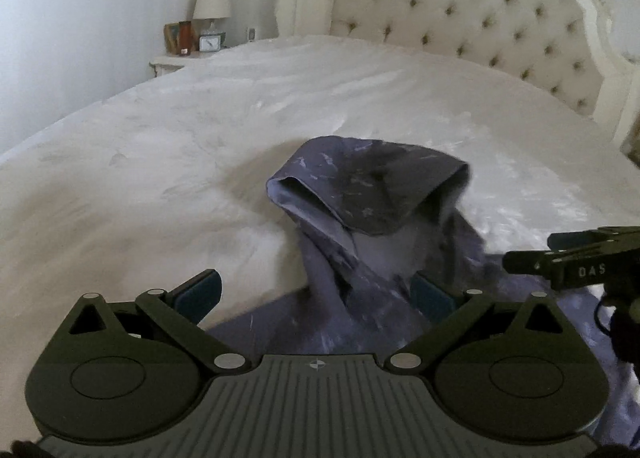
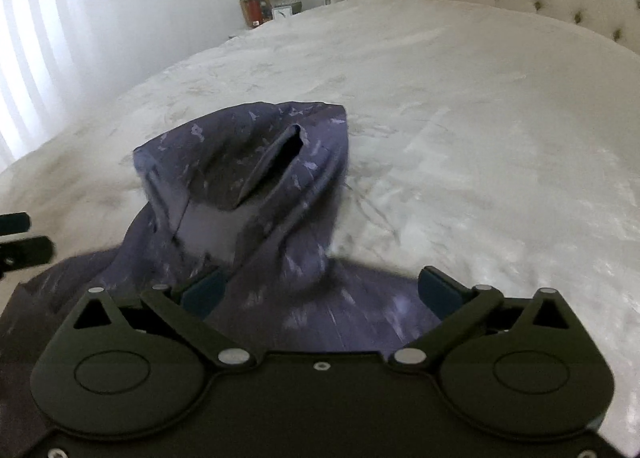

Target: Fold large clothes

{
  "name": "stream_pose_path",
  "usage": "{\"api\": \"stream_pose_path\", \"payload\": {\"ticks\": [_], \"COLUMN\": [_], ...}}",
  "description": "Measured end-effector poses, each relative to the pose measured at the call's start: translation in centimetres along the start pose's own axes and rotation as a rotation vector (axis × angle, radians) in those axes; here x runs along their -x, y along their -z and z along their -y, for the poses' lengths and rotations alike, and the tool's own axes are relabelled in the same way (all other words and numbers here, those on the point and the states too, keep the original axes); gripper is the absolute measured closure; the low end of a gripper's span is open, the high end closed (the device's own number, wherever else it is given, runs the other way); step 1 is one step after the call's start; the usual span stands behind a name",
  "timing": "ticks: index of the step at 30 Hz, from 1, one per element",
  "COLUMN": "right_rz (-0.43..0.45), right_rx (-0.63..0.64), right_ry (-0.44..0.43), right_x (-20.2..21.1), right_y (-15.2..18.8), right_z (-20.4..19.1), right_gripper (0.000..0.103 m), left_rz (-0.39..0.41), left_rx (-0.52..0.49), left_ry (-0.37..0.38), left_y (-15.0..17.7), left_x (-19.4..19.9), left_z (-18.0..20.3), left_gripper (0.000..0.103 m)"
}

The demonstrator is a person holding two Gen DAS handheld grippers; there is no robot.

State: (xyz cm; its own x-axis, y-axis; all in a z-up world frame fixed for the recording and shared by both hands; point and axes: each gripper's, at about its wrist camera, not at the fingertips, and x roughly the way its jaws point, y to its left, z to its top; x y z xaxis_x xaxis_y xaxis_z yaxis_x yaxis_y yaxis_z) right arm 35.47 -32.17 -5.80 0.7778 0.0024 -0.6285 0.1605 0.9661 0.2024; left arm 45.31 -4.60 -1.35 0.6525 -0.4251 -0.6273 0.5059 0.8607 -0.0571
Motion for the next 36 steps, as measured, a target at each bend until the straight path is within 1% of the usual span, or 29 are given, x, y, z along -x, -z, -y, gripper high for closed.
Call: {"api": "stream_pose_path", "payload": {"ticks": [5,8,10,11,12,16,18,19,21,23,24,26,28,29,32,34,36], "right_rz": [0.024,0.035,0.009,-0.003,-0.011,0.023,0.034,0.038,0.051,0.054,0.057,0.053,0.038,0.039,0.032,0.035,0.073], "right_rx": [0.082,0.135,0.159,0.162,0.151,-0.027,-0.122,-0.151,-0.185,-0.224,-0.238,-0.217,-0.155,-0.120,-0.058,-0.006,0.065], "right_ry": [-0.001,-0.004,-0.005,-0.004,-0.005,-0.010,-0.029,-0.033,-0.026,-0.050,-0.058,-0.055,-0.065,-0.083,-0.136,-0.165,-0.176], "right_x": [-3.8,-5.9,-7.1,-7.6,-8.0,-8.5,-8.7,-8.8,-9.0,-9.3,-9.4,-9.4,-9.0,-8.4,-6.8,-5.0,-3.4], "right_y": [-1.6,-2.3,-2.6,-2.6,-2.7,-2.2,-1.6,-1.3,-0.8,-0.5,-0.3,-0.1,-0.4,-0.5,-1.0,-1.0,-1.3], "right_z": [-2.1,-2.9,-2.6,-2.1,-1.1,5.3,8.0,8.8,9.9,10.8,11.0,10.6,10.1,9.9,9.8,9.4,8.1], "right_gripper": [0.001,0.002,0.015,0.031,0.034,0.030,0.028,0.028,0.022,0.019,0.017,0.015,0.014,0.014,0.014,0.014,0.014], "left_rz": [-0.010,-0.008,-0.005,-0.005,-0.005,0.007,0.007,-0.004,-0.026,-0.061,-0.084,-0.105,-0.105,-0.093,-0.019,0.062,0.146], "left_rx": [-0.013,-0.044,-0.067,-0.079,-0.089,-0.121,-0.115,-0.106,-0.082,-0.057,-0.030,0.055,0.095,0.098,0.049,0.010,-0.020], "left_ry": [-0.034,-0.062,-0.065,-0.064,-0.067,-0.056,-0.062,-0.072,-0.081,-0.072,-0.062,-0.049,-0.054,-0.040,0.025,0.073,0.070], "left_y": [-0.8,-1.4,-1.5,-1.5,-1.5,-1.1,-1.0,-0.8,-0.2,0.6,0.9,1.2,1.2,1.1,0.4,-0.2,-1.3], "left_x": [-4.5,-6.5,-7.3,-7.7,-8.0,-8.7,-9.2,-9.5,-9.9,-10.3,-10.3,-9.9,-8.8,-8.0,-4.5,-2.0,-0.3], "left_z": [-0.2,0.0,0.2,0.3,0.3,0.5,0.3,0.1,-0.7,-1.7,-2.2,-3.3,-3.9,-3.9,-3.5,-3.2,-2.9], "left_gripper": [0.001,0.001,0.001,0.001,0.001,0.001,0.001,0.001,0.000,0.000,0.000,0.000,0.000,0.001,0.002,0.001,0.001]}}
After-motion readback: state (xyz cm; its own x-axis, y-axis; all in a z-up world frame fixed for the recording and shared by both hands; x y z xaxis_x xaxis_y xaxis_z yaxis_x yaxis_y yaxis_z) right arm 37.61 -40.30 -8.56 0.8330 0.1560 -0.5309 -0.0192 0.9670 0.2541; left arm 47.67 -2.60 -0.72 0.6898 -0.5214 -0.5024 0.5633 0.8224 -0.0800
